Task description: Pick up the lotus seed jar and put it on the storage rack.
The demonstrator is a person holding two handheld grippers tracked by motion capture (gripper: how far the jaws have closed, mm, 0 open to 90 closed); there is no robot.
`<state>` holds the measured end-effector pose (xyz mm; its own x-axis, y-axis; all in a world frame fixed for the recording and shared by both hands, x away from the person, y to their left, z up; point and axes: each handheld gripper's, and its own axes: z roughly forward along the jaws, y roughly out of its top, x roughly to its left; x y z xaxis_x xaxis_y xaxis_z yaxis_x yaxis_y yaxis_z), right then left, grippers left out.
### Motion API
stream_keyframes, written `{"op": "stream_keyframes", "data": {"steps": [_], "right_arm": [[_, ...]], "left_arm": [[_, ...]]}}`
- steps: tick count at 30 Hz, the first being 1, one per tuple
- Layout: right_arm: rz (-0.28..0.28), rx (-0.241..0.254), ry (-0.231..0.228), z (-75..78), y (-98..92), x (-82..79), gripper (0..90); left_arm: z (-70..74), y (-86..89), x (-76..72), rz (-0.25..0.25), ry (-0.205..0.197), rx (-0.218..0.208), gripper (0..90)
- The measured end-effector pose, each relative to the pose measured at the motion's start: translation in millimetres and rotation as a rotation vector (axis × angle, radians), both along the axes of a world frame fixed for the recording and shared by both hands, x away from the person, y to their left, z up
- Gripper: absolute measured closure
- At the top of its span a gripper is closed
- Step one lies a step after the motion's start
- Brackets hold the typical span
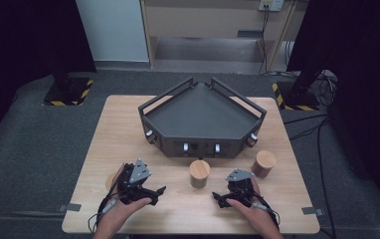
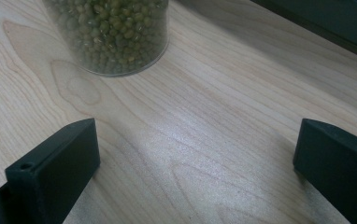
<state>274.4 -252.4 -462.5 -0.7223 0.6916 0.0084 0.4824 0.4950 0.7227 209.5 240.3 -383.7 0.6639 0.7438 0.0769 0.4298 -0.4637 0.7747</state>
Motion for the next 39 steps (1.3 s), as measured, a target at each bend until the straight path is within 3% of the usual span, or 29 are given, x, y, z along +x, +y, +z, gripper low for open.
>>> {"op": "stream_keyframes", "data": {"steps": [21, 39], "right_arm": [[0.000, 0.000, 0.000, 0.0, 0.1, -0.1, 0.6], [-0.003, 0.000, -0.001, 0.0, 0.3, -0.6, 0.7]], "left_arm": [[6.5, 22.1, -6.9, 0.040, -0.023, -0.011, 1.6], [1.7, 45.4, -17.2, 0.092, -0.032, -0.028, 1.6]]}}
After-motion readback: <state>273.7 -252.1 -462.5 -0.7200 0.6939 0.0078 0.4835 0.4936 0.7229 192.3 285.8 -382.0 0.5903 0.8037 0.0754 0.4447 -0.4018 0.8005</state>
